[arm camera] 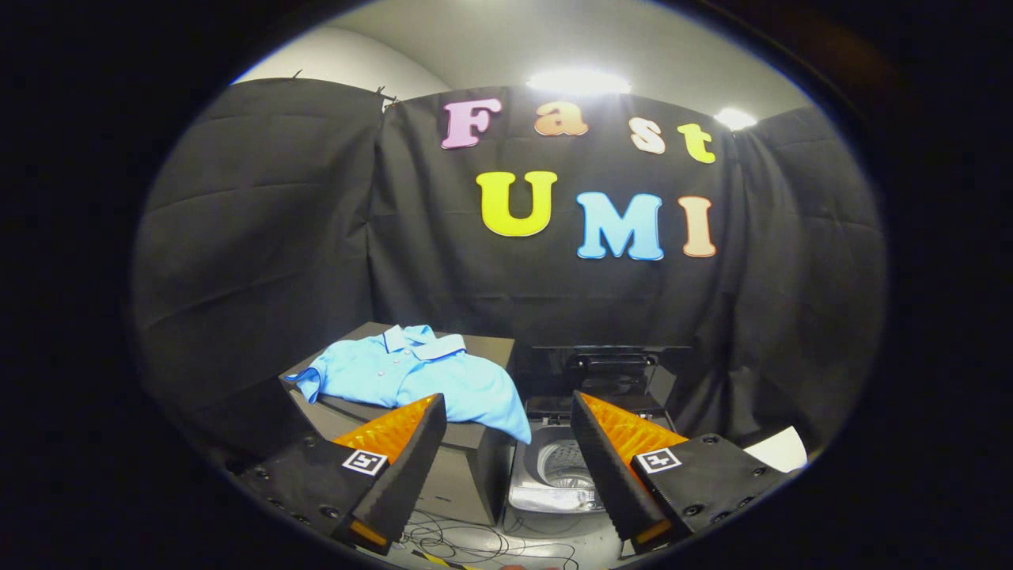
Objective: Put the clothes into the washing machine and then close the washing machine lid.
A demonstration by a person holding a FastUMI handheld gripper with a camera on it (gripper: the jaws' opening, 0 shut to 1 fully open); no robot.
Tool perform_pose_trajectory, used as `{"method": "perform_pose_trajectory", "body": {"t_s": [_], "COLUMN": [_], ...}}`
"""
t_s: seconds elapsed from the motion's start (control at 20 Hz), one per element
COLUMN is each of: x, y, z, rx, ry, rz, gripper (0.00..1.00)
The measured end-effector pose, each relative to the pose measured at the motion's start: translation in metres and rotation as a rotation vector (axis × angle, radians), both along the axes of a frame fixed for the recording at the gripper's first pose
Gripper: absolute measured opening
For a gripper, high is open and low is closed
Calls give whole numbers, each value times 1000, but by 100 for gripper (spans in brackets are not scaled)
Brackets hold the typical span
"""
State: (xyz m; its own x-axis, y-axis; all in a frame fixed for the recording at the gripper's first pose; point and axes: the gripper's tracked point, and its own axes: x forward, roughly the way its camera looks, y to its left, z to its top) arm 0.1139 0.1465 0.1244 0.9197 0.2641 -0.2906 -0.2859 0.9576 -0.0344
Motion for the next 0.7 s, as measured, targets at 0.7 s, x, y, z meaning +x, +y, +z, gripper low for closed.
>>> {"method": "perform_pose_trajectory", "body": {"t_s": [0.7], "x": [82], "y": [138], "z": [-63], "rx": [-17], "ry": [257], "rz": [201], "gripper": [100]}}
